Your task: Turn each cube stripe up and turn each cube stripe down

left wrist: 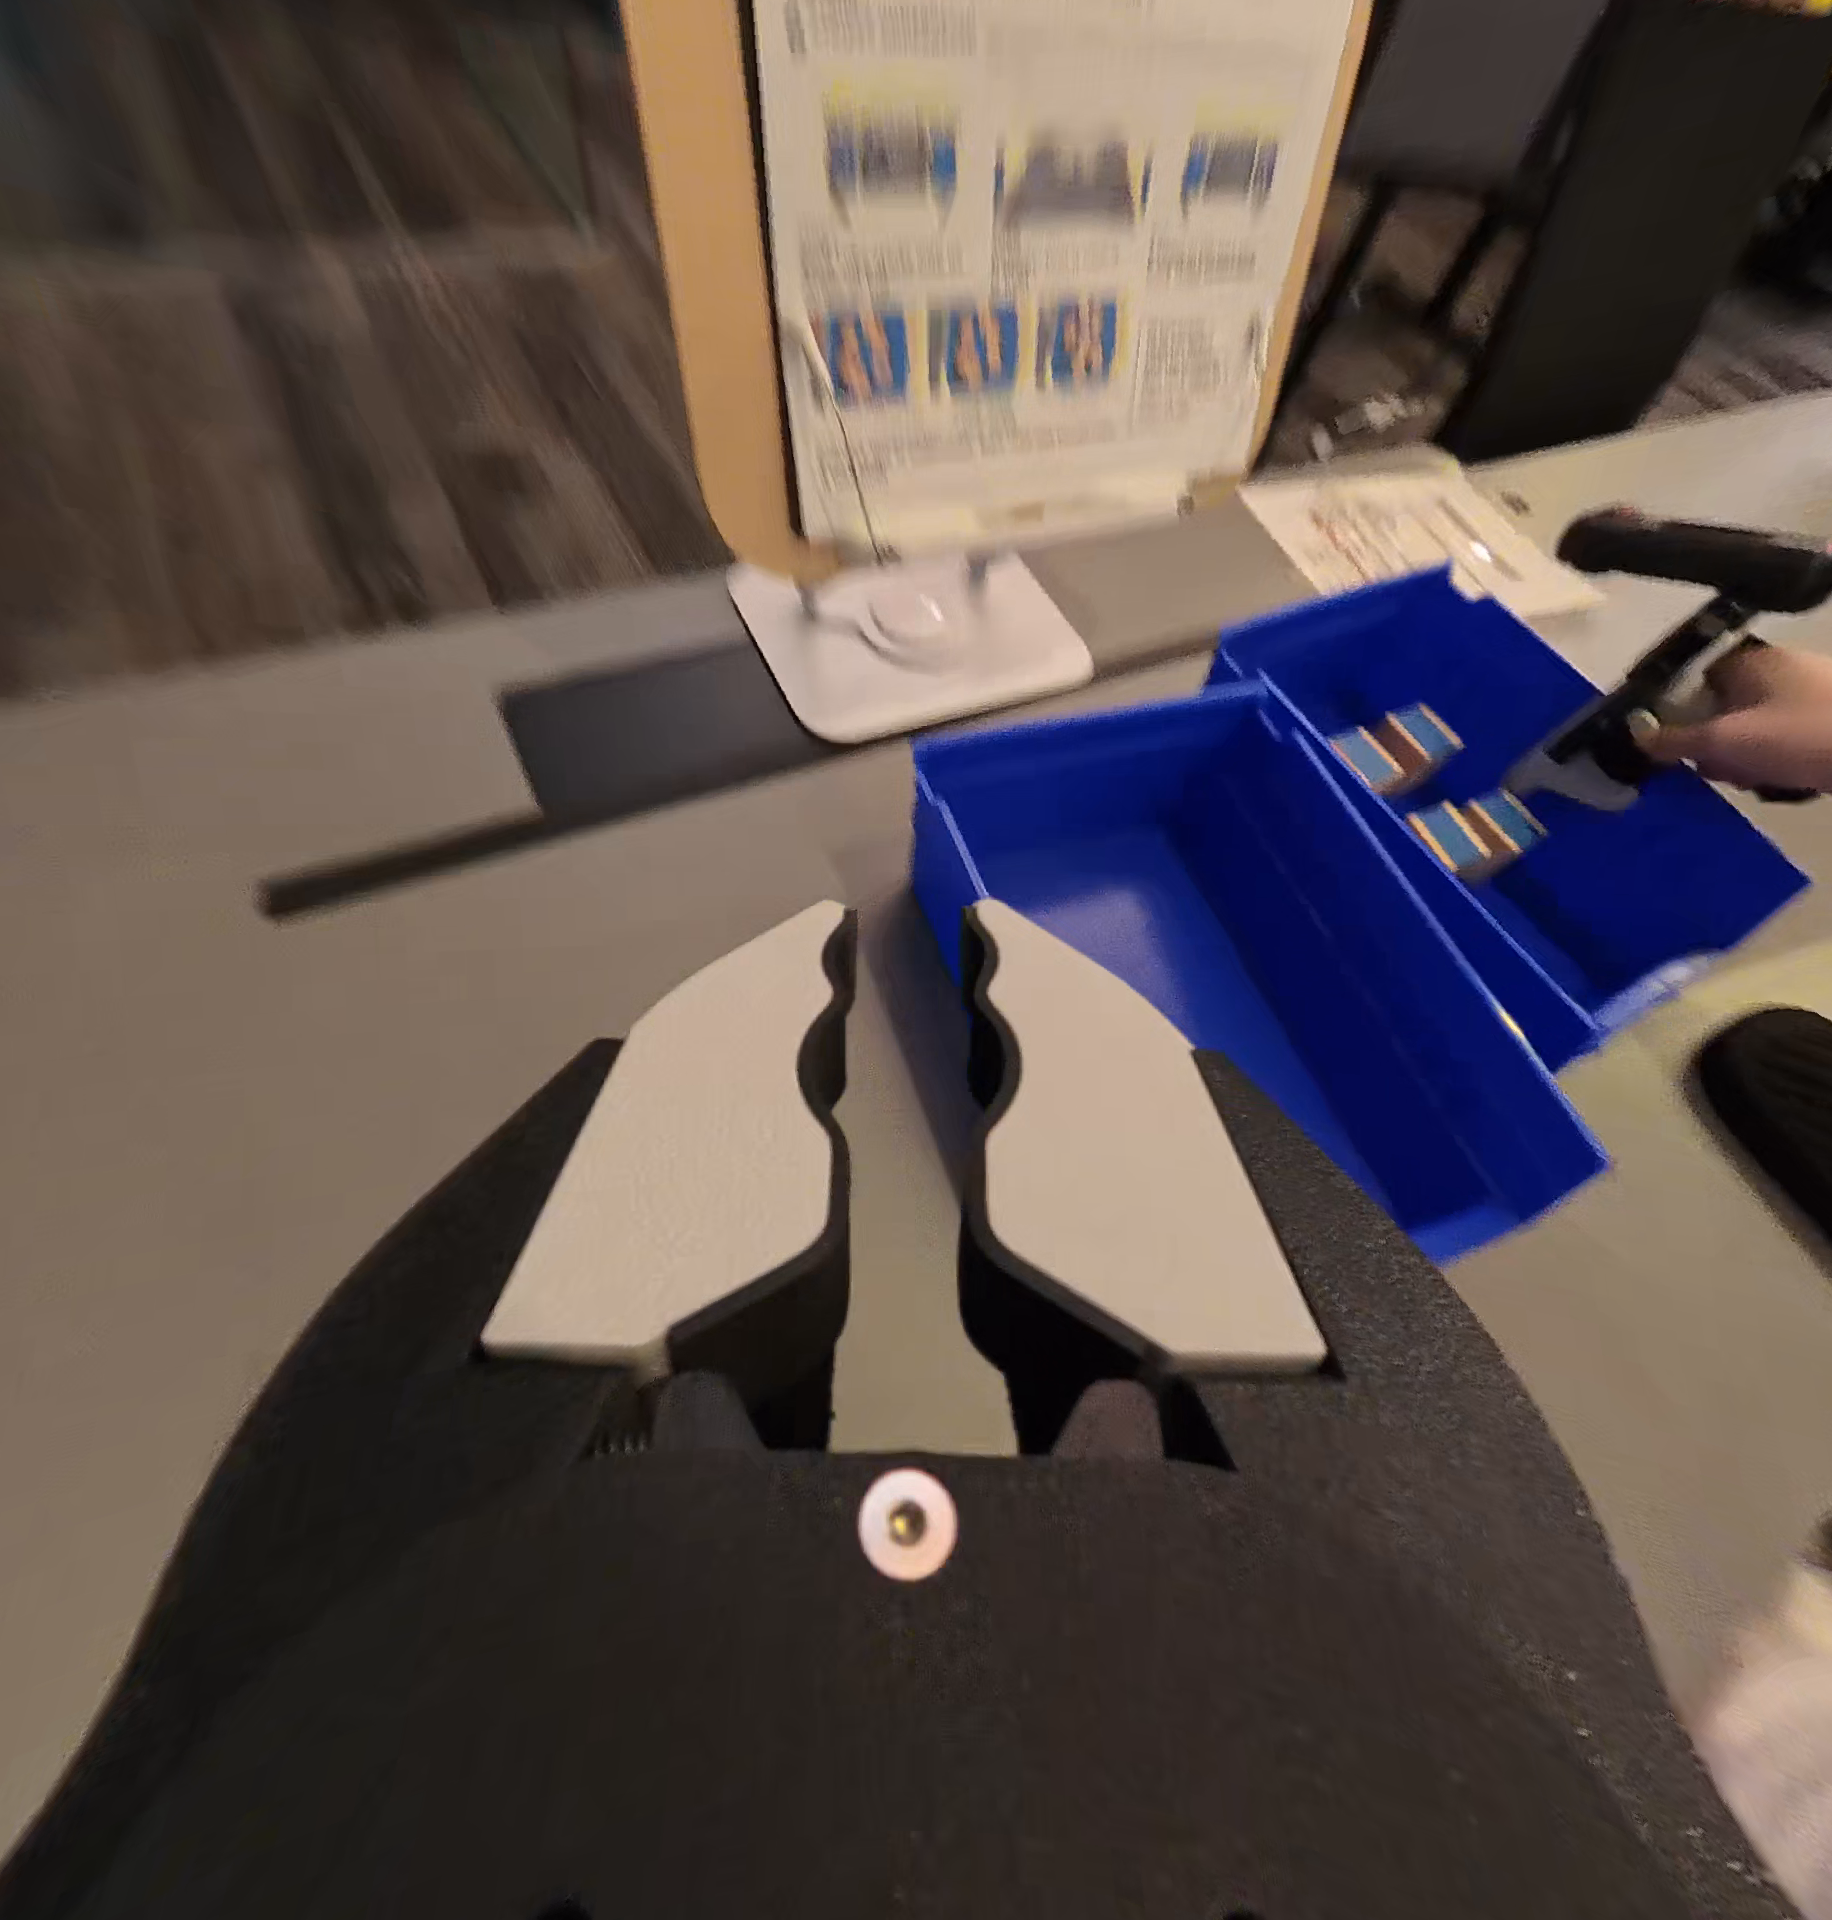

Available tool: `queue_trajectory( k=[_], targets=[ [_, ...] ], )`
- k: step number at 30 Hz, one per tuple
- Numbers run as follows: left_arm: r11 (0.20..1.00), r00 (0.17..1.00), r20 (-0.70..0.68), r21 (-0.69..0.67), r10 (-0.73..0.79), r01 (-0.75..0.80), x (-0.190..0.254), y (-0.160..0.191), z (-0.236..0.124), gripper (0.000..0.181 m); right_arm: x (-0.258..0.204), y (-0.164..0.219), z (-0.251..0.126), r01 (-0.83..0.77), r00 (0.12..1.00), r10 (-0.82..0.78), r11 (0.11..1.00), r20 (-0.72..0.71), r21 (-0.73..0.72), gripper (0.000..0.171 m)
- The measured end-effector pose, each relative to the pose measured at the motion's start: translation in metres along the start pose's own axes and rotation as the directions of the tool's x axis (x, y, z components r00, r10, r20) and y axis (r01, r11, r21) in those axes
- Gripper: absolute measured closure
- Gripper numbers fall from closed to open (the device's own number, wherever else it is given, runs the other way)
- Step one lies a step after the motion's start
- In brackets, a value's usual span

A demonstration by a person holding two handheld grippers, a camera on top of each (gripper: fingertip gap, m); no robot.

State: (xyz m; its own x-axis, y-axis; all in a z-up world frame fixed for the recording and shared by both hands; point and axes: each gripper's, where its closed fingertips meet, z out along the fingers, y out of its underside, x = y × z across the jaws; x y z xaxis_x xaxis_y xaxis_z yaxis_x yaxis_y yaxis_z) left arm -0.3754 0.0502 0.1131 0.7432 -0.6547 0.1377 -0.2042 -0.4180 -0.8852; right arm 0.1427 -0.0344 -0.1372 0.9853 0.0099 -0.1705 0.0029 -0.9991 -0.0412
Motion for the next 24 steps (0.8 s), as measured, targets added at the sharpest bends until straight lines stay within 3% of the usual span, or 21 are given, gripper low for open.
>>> queue_trajectory(
  k=[5,11,16,20,24],
  targets=[
    [0.972,0.989,0.107,0.2,0.1,-0.12,-0.005,-0.015,-0.032,0.162,0.009,0.0,-0.007,0.019,1.0,-0.019,0.999,0.003,-0.033,0.166],
    [0.984,0.998,0.024,0.167,0.062,-0.066,-0.009,-0.008,-0.027,0.159,0.002,0.011,-0.047,0.071,0.997,-0.069,0.994,0.028,-0.078,0.166],
    [0.987,0.996,0.076,0.151,0.05,-0.061,-0.025,-0.003,-0.036,0.151,-0.013,0.014,-0.109,0.103,0.994,-0.106,0.992,-0.041,-0.074,0.166],
    [0.991,0.995,0.095,0.124,0.03,-0.042,-0.033,0.004,-0.048,0.149,-0.054,0.001,-0.153,0.18,0.978,-0.188,0.98,-0.085,-0.089,0.166],
    [0.992,0.993,0.119,0.128,-0.002,-0.013,-0.039,0.009,-0.064,0.15,-0.125,-0.028,-0.169,0.293,0.953,-0.298,0.953,-0.06,-0.078,0.166]
  ],
)
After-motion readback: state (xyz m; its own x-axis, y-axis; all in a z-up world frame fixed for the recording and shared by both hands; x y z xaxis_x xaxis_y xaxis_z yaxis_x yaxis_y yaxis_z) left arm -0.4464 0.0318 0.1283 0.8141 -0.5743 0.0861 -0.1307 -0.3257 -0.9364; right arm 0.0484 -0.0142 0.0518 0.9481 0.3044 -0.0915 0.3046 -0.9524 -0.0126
